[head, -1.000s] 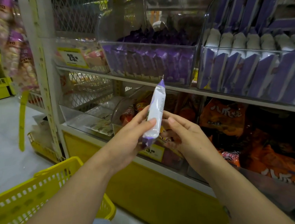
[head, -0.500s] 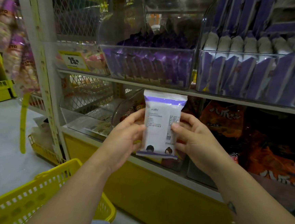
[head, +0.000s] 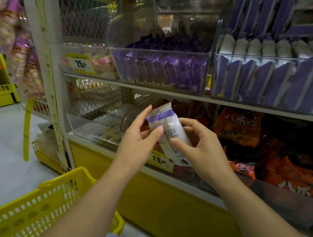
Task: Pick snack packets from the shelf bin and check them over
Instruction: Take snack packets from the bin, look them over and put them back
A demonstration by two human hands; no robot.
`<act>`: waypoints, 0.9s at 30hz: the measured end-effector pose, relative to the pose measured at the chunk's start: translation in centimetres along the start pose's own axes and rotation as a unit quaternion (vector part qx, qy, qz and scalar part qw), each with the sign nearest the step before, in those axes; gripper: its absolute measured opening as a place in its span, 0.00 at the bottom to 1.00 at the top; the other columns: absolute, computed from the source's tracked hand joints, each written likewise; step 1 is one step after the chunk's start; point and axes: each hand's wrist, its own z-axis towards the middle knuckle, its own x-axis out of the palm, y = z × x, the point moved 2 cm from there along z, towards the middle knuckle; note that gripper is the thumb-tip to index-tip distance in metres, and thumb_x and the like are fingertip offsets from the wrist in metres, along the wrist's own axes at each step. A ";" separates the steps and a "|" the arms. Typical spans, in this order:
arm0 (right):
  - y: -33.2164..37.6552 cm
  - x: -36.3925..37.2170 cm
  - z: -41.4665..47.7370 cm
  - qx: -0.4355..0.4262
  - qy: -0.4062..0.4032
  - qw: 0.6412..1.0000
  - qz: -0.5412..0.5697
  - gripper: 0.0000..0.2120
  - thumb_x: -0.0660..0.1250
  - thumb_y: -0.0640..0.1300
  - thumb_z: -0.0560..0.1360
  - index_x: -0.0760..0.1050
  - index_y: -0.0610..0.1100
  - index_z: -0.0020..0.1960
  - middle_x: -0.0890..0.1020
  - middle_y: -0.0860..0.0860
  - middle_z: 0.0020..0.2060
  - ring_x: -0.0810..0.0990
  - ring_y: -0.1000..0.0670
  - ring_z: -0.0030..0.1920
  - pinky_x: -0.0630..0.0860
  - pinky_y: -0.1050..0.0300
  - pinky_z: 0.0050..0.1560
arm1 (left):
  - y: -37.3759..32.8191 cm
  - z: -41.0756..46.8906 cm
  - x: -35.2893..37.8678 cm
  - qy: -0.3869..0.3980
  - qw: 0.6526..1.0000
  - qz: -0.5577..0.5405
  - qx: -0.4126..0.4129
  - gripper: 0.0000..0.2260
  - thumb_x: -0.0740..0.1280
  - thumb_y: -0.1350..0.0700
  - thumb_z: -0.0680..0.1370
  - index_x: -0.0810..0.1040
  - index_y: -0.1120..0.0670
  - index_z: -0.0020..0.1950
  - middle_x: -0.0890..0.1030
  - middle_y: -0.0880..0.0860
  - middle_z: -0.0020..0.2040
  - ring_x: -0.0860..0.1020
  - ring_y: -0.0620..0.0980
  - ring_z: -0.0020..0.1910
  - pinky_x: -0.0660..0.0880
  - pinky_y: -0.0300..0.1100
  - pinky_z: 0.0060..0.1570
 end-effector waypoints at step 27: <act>1.0 -0.2 0.0 0.010 0.043 0.999 0.027 0.17 0.73 0.42 0.72 0.77 0.63 0.52 0.83 0.56 0.46 0.83 0.54 0.45 0.82 0.52 0.40 | 0.4 0.6 -0.3 -0.049 0.988 -0.120 -0.086 0.17 0.67 0.58 0.73 0.76 0.52 0.62 0.86 0.55 0.49 0.85 0.52 0.44 0.80 0.41 0.37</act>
